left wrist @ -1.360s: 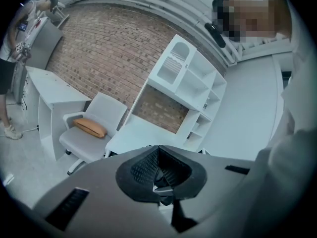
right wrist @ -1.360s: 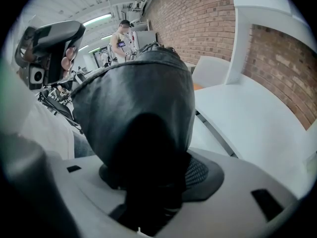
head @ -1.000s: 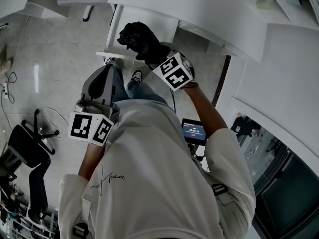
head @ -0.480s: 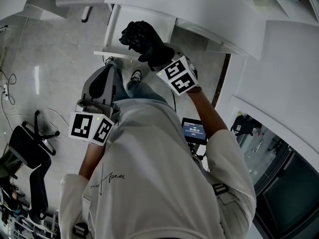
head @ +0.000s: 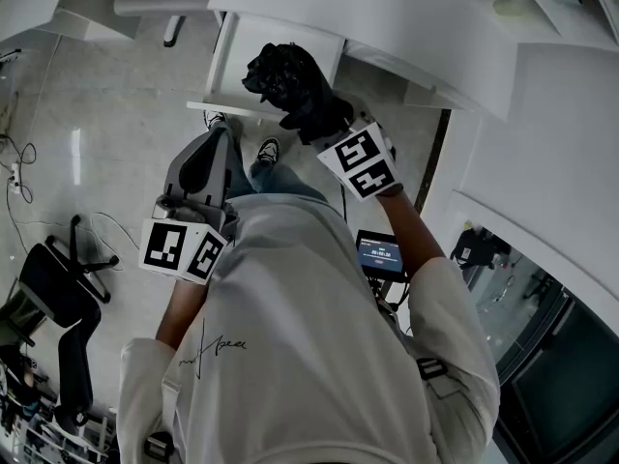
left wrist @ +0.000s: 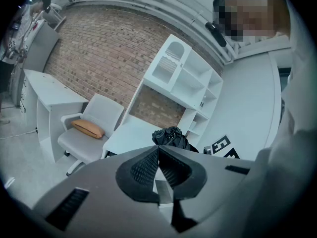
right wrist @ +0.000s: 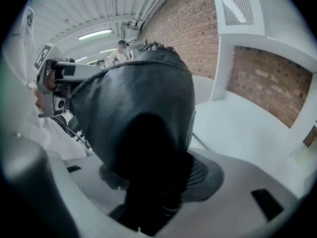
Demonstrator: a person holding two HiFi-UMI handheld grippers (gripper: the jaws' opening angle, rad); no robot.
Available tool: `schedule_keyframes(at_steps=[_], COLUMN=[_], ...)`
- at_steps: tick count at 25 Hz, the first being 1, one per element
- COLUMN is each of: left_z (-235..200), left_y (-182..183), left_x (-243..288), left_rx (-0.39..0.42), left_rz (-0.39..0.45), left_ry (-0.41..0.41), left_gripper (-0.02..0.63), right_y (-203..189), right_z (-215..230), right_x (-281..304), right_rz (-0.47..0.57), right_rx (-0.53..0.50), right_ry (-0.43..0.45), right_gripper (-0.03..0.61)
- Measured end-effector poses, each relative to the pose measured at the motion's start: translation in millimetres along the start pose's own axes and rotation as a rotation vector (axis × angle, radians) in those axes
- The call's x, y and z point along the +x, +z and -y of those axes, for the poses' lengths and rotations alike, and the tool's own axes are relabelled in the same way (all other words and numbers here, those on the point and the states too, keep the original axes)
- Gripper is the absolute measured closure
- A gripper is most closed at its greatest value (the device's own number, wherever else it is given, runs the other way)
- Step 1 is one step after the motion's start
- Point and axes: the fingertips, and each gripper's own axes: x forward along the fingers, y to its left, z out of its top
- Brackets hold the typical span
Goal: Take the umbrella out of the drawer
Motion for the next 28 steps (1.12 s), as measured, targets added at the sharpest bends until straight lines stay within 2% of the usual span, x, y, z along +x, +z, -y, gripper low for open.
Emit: schedule_keyframes(at_steps=[17, 28], left_z=[7, 18], left_y=[10, 12], left_x=[-5, -4], left_rx=[0.012, 0.023], left_rz=[0.028, 0.039], left_ry=[-0.010, -0.019], left_gripper=[0.597, 0.597], right_y=[18, 14], right_z=[-7, 7], right_x=[-37, -72], right_rz=[0.079, 0.155], right_rx=[0.033, 0.152], right_ry=[-0.035, -0.108], right_gripper=[0.339, 0.339])
